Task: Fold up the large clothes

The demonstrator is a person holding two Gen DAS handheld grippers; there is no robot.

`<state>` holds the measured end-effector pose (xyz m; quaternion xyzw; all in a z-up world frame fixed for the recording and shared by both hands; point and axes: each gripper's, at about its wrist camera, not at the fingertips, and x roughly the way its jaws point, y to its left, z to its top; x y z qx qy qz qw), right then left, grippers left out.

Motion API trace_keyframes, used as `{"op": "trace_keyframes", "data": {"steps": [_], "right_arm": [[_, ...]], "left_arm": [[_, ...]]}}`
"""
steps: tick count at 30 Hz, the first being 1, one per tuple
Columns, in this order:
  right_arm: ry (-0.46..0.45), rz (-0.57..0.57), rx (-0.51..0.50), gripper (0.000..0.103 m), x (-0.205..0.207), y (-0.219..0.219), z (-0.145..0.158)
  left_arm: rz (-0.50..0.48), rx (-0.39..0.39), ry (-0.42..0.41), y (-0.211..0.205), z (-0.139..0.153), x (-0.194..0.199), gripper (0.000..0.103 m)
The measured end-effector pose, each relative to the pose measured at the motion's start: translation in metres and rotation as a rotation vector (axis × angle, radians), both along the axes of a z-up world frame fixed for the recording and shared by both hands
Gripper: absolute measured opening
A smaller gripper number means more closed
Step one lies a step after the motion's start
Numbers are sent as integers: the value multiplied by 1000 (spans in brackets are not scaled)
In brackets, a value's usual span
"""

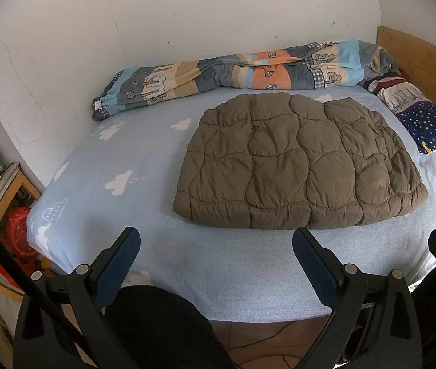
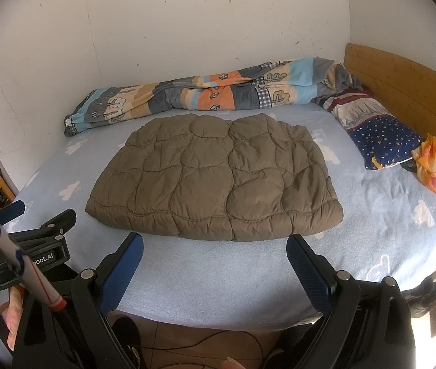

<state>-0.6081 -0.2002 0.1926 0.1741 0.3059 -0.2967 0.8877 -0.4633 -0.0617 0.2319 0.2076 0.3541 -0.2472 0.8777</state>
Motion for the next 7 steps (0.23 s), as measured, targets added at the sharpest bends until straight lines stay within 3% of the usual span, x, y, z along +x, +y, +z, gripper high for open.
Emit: {"op": "trace_keyframes", "data": {"steps": [3, 7], "right_arm": [[1, 0, 0, 97, 0, 0, 0], [-1, 2, -1, 97, -2, 1, -3]], "left_arm": [[6, 2, -9, 1, 0, 0, 99], [-4, -21, 44, 4, -1, 8, 99]]}}
